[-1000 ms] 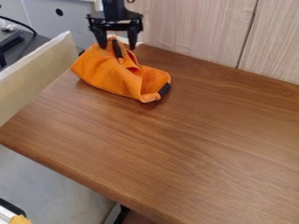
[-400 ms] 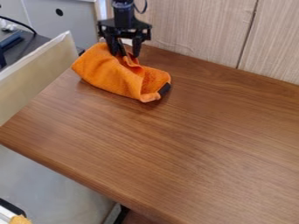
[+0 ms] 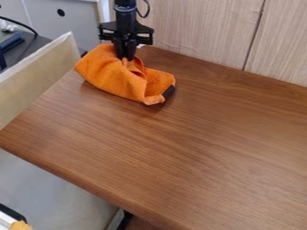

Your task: Unfold the cloth from top left to bottom left

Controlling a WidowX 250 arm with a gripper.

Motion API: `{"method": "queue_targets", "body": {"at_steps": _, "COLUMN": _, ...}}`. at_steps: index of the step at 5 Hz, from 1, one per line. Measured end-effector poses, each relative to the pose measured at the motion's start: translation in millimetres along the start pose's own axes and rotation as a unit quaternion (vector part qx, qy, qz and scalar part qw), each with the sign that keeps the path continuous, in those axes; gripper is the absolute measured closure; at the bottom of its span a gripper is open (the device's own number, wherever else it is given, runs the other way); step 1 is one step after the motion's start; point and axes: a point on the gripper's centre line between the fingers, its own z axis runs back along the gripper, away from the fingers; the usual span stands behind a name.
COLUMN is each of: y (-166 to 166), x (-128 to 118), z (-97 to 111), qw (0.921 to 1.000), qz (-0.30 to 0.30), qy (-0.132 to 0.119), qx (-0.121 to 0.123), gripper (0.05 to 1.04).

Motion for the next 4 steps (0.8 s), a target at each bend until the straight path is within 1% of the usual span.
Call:
{"method": "queue_targets", "body": {"at_steps": 1, "y": 0.2, "x": -0.3, "z": 1.0, "qw": 1.0, "qz": -0.001, "qy": 0.002, "qx": 0.0, "gripper": 0.993}}
{"method": "queue_targets", "body": {"at_steps": 2, "y": -1.0, "x": -2.3, "z": 3.4, "qw": 0.9997, "qz": 0.01, "qy": 0.014, "qx": -0.016, "gripper": 0.998}}
{"method": "queue_targets", "body": {"at_steps": 3, "y": 1.2, "x": -0.5, "z": 6.1, "qw": 0.9994, "qz": 0.025, "qy": 0.01, "qx": -0.024, "gripper": 0.998}}
{"method": "queue_targets", "body": {"at_steps": 4, "y": 1.7, "x": 1.1, "z": 40.7, "qw": 0.9987, "qz": 0.034, "qy": -0.013, "qx": -0.035, "gripper": 0.998}}
